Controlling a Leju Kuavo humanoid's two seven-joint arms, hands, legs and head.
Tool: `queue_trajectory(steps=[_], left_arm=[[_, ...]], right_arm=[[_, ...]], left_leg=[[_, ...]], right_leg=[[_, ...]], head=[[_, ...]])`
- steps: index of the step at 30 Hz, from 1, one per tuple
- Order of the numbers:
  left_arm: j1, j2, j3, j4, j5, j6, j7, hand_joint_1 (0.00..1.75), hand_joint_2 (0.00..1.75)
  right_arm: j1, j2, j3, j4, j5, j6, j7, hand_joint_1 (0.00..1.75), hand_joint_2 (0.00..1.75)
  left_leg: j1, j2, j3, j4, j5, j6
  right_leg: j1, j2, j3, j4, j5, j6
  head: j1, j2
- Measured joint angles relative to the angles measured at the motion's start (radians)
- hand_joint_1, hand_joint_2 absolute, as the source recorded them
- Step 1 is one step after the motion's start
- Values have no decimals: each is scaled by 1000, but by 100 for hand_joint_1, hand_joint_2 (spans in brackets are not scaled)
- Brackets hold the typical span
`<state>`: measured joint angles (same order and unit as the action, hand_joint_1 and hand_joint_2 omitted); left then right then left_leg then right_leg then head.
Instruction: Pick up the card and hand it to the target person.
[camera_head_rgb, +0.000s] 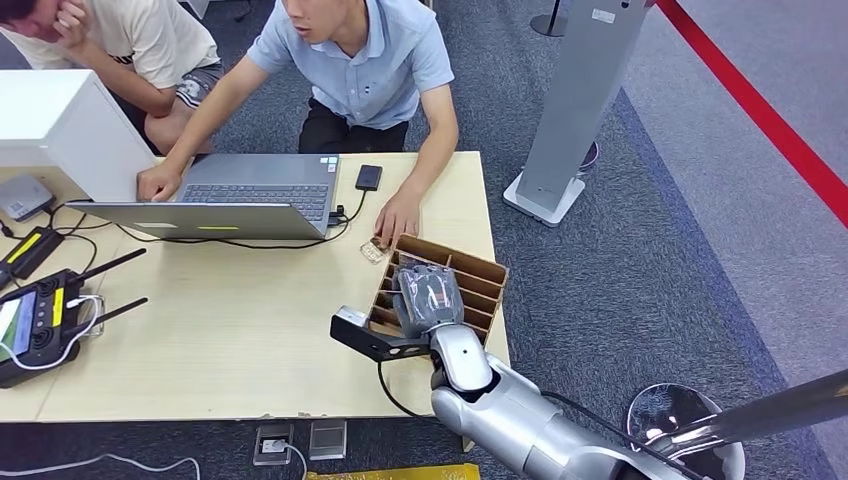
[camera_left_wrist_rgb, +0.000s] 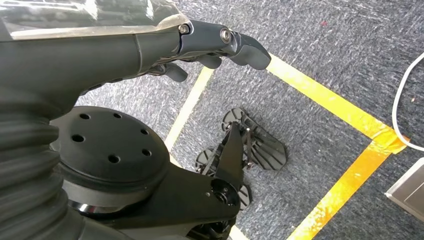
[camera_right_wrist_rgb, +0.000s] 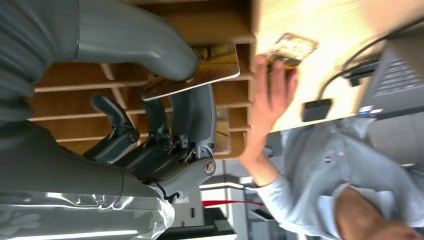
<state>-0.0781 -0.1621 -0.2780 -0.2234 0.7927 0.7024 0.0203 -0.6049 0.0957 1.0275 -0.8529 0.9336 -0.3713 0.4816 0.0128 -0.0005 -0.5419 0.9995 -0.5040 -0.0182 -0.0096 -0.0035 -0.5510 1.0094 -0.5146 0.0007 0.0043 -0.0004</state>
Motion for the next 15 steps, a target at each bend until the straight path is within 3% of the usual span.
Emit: queue_trajectory(steps=[15], left_arm=[[-3, -1, 1, 1, -15, 0, -8, 0, 175]], right_arm=[[12, -3, -11, -14, 30, -23, -3, 175, 175]], left_leg=[[0, 0, -1, 0, 0, 0]], right_leg=[[0, 0, -1, 0, 0, 0]], head=[[0, 0]])
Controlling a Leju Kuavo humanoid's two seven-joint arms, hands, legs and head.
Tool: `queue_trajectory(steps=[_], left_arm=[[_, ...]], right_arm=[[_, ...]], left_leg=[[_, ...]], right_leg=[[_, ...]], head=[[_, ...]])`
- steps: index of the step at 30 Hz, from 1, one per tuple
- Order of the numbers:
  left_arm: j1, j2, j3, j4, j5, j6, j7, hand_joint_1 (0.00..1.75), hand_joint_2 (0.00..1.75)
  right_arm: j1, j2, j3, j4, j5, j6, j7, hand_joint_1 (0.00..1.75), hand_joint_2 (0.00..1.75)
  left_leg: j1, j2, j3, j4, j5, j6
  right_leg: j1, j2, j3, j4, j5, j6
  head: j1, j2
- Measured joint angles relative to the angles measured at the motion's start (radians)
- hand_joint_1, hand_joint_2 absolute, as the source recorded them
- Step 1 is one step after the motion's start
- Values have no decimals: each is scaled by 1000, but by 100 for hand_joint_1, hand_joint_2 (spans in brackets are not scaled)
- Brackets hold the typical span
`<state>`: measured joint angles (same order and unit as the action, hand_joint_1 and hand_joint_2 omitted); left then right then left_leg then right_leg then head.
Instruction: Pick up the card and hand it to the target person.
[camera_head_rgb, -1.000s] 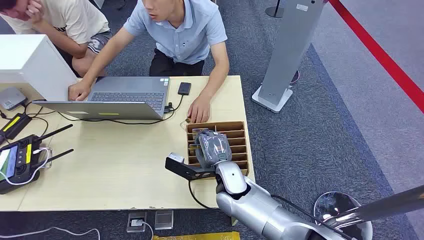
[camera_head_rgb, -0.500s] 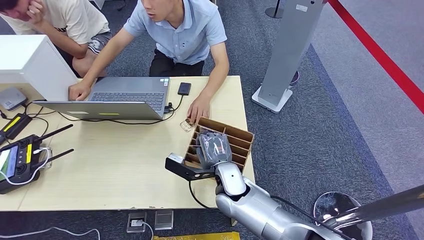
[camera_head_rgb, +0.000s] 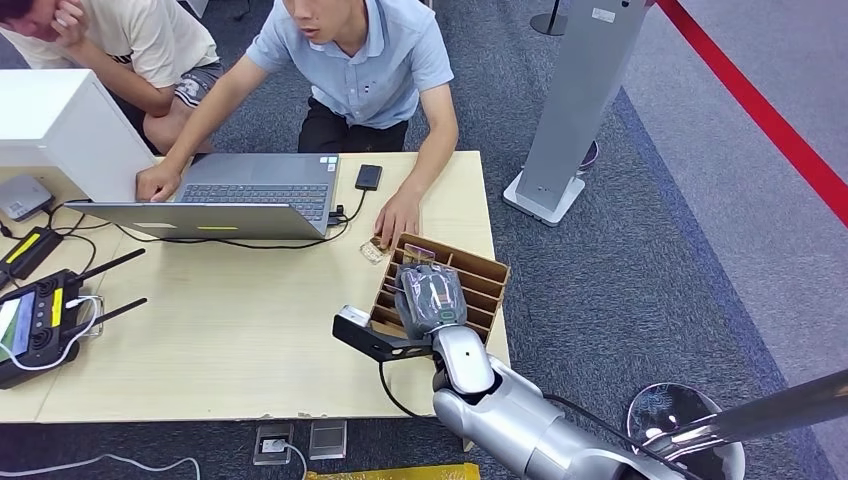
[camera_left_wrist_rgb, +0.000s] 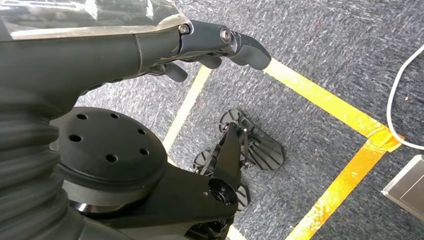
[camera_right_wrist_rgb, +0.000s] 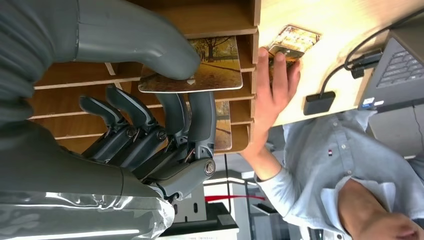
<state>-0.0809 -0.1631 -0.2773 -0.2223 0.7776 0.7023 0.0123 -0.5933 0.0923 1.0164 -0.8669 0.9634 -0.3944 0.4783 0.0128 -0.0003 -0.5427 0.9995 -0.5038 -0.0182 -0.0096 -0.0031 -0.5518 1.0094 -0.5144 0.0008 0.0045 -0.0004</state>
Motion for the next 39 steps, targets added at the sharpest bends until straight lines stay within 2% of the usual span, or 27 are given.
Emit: queue_trajectory(steps=[20, 30, 39], left_arm=[[-14, -15, 10, 30, -71, 0, -10, 0, 175], [-10, -17, 33, 34, -162, 0, 27, 0, 175], [-3, -16, 35, 32, -183, 0, 38, 0, 175]], right_arm=[[-4, -13, -14, -169, 68, -71, -67, 175, 175], [-104, -45, -25, -393, 210, -93, -128, 175, 175], [-154, -50, -33, -433, 214, -120, -154, 175, 175]], left_leg=[[0, 0, 0, 0, 0, 0], [0, 0, 0, 0, 0, 0], [0, 0, 0, 0, 0, 0]], right_leg=[[0, 0, 0, 0, 0, 0], [0, 0, 0, 0, 0, 0], [0, 0, 0, 0, 0, 0]], head=[[0, 0], [0, 0], [0, 0]])
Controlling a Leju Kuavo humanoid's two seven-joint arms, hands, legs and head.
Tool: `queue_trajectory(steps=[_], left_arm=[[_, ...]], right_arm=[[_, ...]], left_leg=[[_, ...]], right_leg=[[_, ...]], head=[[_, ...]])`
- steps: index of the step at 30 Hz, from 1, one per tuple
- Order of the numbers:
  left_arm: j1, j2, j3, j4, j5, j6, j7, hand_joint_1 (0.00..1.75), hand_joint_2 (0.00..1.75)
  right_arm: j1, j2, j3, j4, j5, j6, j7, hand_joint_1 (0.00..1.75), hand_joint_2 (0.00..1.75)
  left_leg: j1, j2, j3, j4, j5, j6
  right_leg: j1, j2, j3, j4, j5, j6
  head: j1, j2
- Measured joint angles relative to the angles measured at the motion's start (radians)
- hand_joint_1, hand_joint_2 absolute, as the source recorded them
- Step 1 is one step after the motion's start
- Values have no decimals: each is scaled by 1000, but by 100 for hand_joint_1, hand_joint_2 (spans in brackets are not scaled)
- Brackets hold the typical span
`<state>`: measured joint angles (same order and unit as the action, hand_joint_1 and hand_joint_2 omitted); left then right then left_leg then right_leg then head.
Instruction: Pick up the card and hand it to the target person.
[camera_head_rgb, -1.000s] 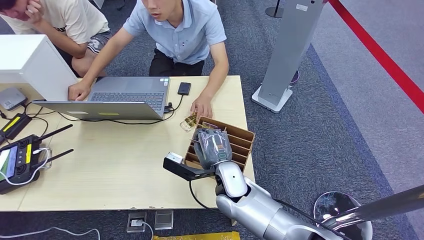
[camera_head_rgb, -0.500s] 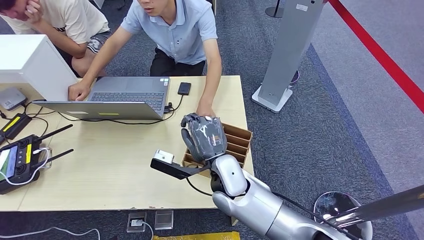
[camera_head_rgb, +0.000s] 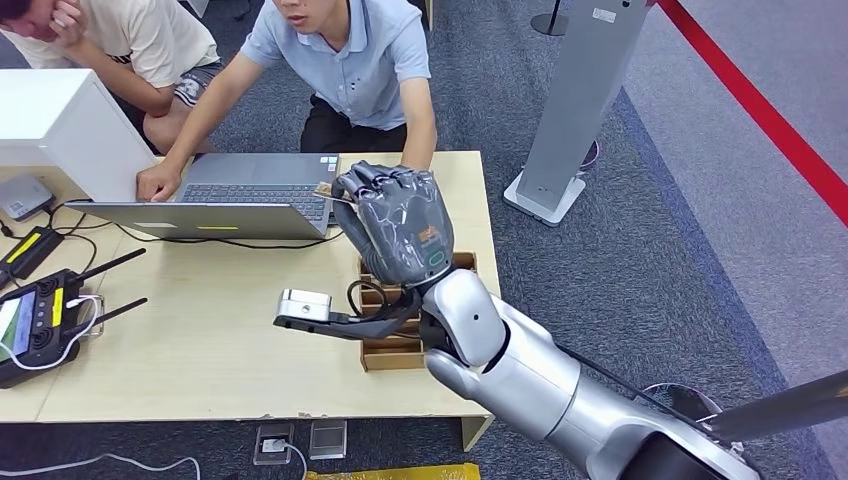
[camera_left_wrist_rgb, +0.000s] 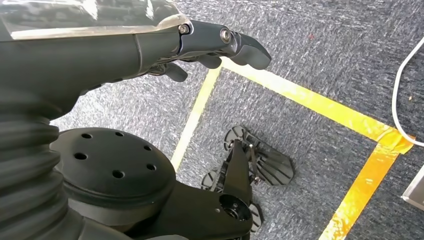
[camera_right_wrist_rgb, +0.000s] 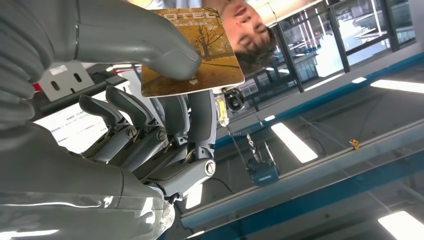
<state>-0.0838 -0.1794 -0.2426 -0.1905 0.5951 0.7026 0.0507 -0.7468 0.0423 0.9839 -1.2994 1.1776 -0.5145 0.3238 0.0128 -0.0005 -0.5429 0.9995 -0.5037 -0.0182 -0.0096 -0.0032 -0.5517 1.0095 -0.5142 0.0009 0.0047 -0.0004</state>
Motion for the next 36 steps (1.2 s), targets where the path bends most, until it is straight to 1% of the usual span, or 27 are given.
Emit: queue_trajectory(steps=[21, 28, 34, 36], left_arm=[[7, 0, 0, -13, 1, -2, -2, 0, 175], [12, 4, 0, -25, 41, -15, -18, 0, 175], [14, 9, 0, -32, 90, -41, -53, 0, 175], [14, 13, -1, -33, 103, -48, -61, 0, 175]], right_arm=[[-22, -6, -1, 4, -10, 4, 0, 175, 175], [-47, -5, 4, 50, -43, 46, 5, 175, 175], [-57, 1, 23, 135, -65, 106, 7, 175, 175], [-57, 4, 31, 169, -75, 113, 7, 175, 175]], left_leg=[[0, 0, 0, 0, 0, 0], [0, 0, 0, 0, 0, 0], [0, 0, 0, 0, 0, 0], [0, 0, 0, 0, 0, 0]], right_leg=[[0, 0, 0, 0, 0, 0], [0, 0, 0, 0, 0, 0], [0, 0, 0, 0, 0, 0], [0, 0, 0, 0, 0, 0]], head=[[0, 0], [0, 0], [0, 0], [0, 0]])
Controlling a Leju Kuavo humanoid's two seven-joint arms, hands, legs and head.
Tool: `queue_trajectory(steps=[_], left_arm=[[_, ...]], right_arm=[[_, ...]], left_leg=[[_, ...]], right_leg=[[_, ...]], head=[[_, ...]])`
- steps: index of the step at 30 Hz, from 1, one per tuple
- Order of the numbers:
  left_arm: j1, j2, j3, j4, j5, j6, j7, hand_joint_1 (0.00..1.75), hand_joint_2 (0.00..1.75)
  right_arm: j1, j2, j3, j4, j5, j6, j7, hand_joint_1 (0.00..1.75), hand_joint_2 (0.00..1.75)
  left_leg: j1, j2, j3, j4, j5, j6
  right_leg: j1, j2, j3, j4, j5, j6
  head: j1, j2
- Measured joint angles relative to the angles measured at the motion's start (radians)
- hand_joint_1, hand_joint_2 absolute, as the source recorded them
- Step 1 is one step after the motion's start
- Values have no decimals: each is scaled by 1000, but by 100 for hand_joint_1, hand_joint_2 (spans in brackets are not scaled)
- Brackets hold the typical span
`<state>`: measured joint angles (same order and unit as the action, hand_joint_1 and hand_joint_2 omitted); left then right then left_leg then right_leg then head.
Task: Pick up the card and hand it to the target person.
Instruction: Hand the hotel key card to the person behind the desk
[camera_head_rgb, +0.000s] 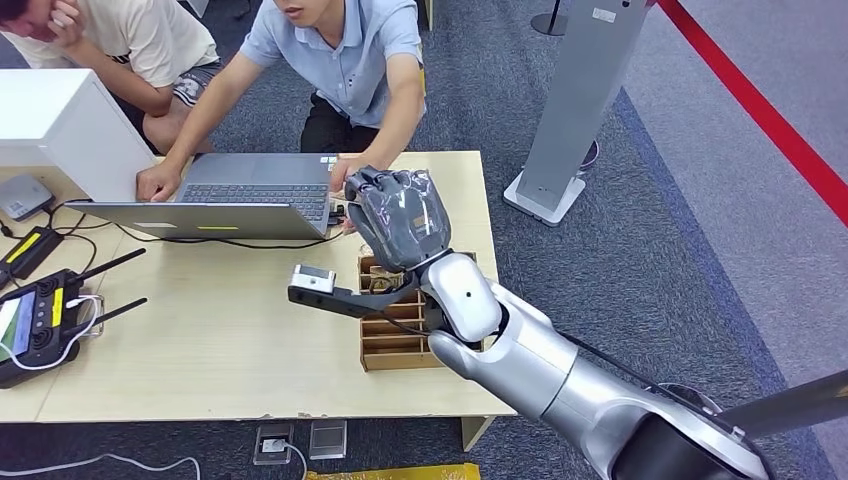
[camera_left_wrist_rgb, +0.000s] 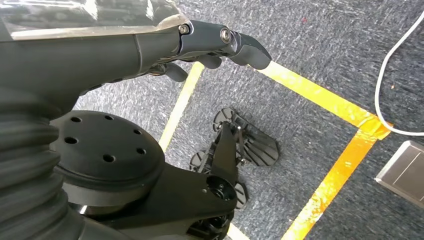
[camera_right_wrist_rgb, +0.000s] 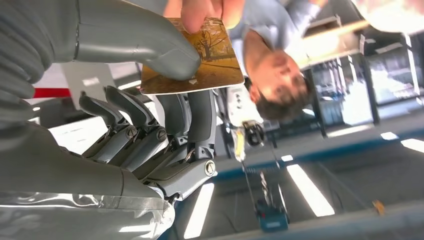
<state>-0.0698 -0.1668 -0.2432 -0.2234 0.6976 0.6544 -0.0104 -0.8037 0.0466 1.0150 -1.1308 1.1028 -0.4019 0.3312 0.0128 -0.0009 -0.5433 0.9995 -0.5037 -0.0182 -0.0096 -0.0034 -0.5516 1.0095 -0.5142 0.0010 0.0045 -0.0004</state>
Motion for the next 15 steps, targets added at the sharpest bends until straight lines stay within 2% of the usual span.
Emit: queue_trajectory(steps=[10, 11, 12, 14, 15], left_arm=[[1, 8, -1, 0, 12, -4, -4, 0, 175], [1, 8, -1, 0, 12, -4, -4, 0, 175], [1, 9, -1, 0, 12, -4, -4, 0, 175], [1, 10, -1, 0, 13, -3, -4, 0, 175], [1, 10, -1, 0, 15, -3, -4, 0, 175]], right_arm=[[0, 17, 23, 106, -10, -1, -5, 174, 175], [-1, 19, 23, 112, -10, -1, -5, 161, 175], [-1, 20, 24, 118, -10, -2, -5, 126, 175], [-1, 24, 26, 129, -13, 1, -5, 39, 175], [-1, 27, 27, 135, -16, 4, -6, 8, 175]], left_leg=[[0, 0, 0, 0, 0, 0], [0, 0, 0, 0, 0, 0], [0, 0, 0, 0, 0, 0], [0, 0, 0, 0, 0, 0], [0, 0, 0, 0, 0, 0]], right_leg=[[0, 0, 0, 0, 0, 0], [0, 0, 0, 0, 0, 0], [0, 0, 0, 0, 0, 0], [0, 0, 0, 0, 0, 0], [0, 0, 0, 0, 0, 0]], head=[[0, 0], [0, 0], [0, 0], [0, 0], [0, 0]])
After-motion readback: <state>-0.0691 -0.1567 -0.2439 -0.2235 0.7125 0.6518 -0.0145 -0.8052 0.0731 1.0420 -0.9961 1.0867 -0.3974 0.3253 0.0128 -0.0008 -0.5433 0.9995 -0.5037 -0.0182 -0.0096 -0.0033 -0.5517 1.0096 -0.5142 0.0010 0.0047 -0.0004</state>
